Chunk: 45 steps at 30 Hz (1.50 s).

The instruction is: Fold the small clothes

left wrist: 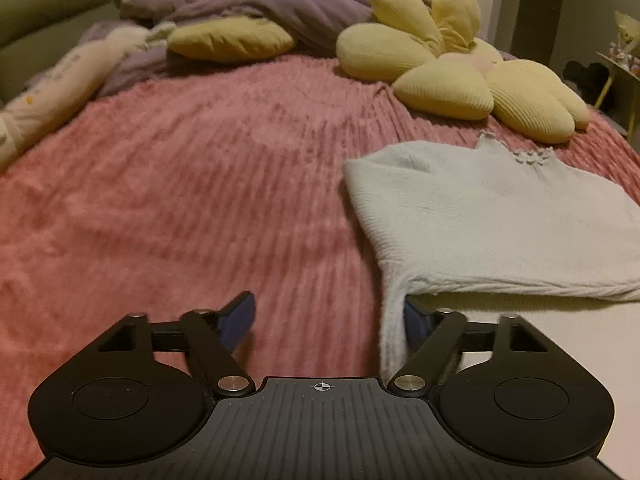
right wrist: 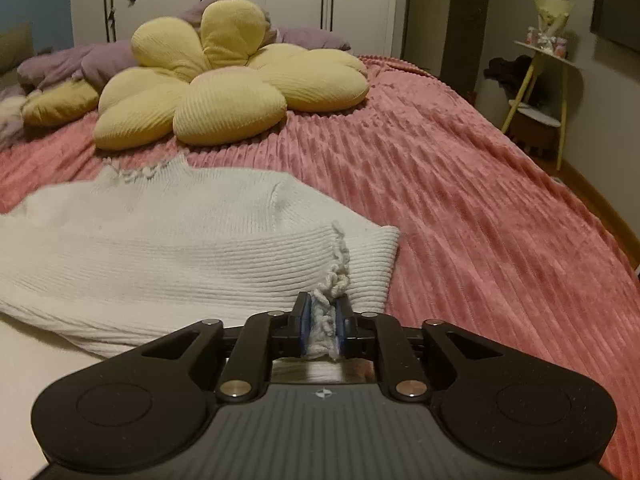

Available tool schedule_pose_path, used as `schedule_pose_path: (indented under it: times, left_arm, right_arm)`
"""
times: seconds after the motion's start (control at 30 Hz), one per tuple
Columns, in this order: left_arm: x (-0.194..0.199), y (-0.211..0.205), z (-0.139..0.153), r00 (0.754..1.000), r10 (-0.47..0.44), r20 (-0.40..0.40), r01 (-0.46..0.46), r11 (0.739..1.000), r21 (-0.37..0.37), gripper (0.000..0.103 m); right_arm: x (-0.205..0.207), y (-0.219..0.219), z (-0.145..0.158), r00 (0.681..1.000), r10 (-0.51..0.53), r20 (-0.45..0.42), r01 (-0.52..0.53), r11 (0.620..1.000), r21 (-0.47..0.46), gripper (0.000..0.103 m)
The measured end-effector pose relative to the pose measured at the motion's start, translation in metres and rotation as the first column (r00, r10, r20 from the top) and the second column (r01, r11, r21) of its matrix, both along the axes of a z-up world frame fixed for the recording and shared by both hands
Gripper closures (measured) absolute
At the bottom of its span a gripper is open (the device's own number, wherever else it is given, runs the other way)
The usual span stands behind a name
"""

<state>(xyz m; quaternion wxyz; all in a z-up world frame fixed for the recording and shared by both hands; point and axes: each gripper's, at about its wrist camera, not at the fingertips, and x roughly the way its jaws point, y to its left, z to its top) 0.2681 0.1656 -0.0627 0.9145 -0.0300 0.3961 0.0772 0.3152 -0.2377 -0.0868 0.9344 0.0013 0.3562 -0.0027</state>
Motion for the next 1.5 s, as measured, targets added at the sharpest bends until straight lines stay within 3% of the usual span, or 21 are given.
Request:
schedule_pose_path:
  times: [0.03,0.07,0.1,0.23,0.37,0.47,0.63,0.77,0.83,0.93,1.07,1.3,1.43,1.5]
  left_arm:
    - [-0.003,0.000,0.002,1.000,0.000,0.004,0.000,1.000,0.008,0.014]
    - [-0.005,0.000,0.004,1.000,0.001,0.004,-0.001,1.000,0.015,0.014]
    - [-0.007,-0.003,0.007,1.000,0.001,0.007,-0.001,1.000,0.026,0.014]
    - [-0.012,-0.020,0.022,0.997,-0.019,0.072,0.013,0.997,0.079,0.013]
    - [-0.004,-0.032,0.031,0.993,-0.012,0.118,0.012,1.000,0.004,0.009]
    - [0.013,-0.048,0.023,0.995,-0.056,0.087,0.059,0.998,-0.033,0.009]
    - [0.046,-0.065,-0.017,0.997,-0.029,-0.068,0.030,1.000,0.008,0.012]
    - [0.037,-0.057,-0.017,0.999,0.019,-0.048,-0.022,0.998,-0.050,0.010]
    - [0.019,-0.052,-0.010,1.000,-0.006,-0.030,0.004,0.997,-0.075,0.010]
    - [-0.023,-0.052,-0.004,0.998,-0.065,-0.021,0.064,0.997,-0.047,0.010]
    - [-0.092,-0.053,-0.004,0.994,-0.103,-0.044,0.101,0.994,-0.049,0.008]
    - [-0.215,-0.049,-0.010,0.992,-0.053,-0.119,0.035,0.988,-0.151,0.007]
    - [-0.246,-0.050,-0.015,0.988,-0.080,-0.136,0.042,0.965,-0.260,0.007]
    - [-0.252,-0.050,-0.017,0.988,-0.082,-0.133,0.043,0.961,-0.273,0.010]
  right_arm:
    - [-0.002,-0.002,0.003,1.000,-0.019,0.003,0.019,1.000,0.001,0.075]
    - [-0.005,-0.005,0.006,0.999,-0.049,0.007,0.049,0.999,-0.008,0.059]
    - [-0.008,-0.009,0.009,0.996,-0.082,0.015,0.083,0.997,-0.008,0.057]
    - [-0.023,-0.013,0.024,0.995,-0.072,0.072,0.069,0.997,0.041,0.062]
    - [-0.024,0.014,0.027,0.995,0.056,0.082,-0.057,0.998,0.012,0.071]
    - [-0.017,0.027,0.016,0.994,0.095,0.055,-0.095,0.995,-0.013,0.078]
    - [-0.011,0.014,-0.007,1.000,0.020,0.013,-0.019,0.999,-0.032,0.086]
    - [-0.010,0.015,-0.009,0.998,0.054,0.011,-0.053,0.996,-0.073,0.085]
    - [-0.013,0.015,-0.003,0.999,0.048,-0.001,-0.048,0.997,-0.068,0.085]
    - [-0.033,0.010,0.012,0.999,0.035,0.002,-0.035,0.999,0.007,0.079]
    - [-0.094,0.005,0.022,0.997,0.076,-0.010,-0.075,0.994,0.085,0.068]
    - [-0.242,-0.009,0.010,0.977,0.104,-0.185,-0.069,0.981,0.182,0.052]
    - [-0.302,-0.011,0.007,0.959,0.137,-0.250,-0.090,0.978,0.188,0.050]
    - [-0.318,-0.014,0.008,0.955,0.156,-0.251,-0.104,0.973,0.206,0.050]
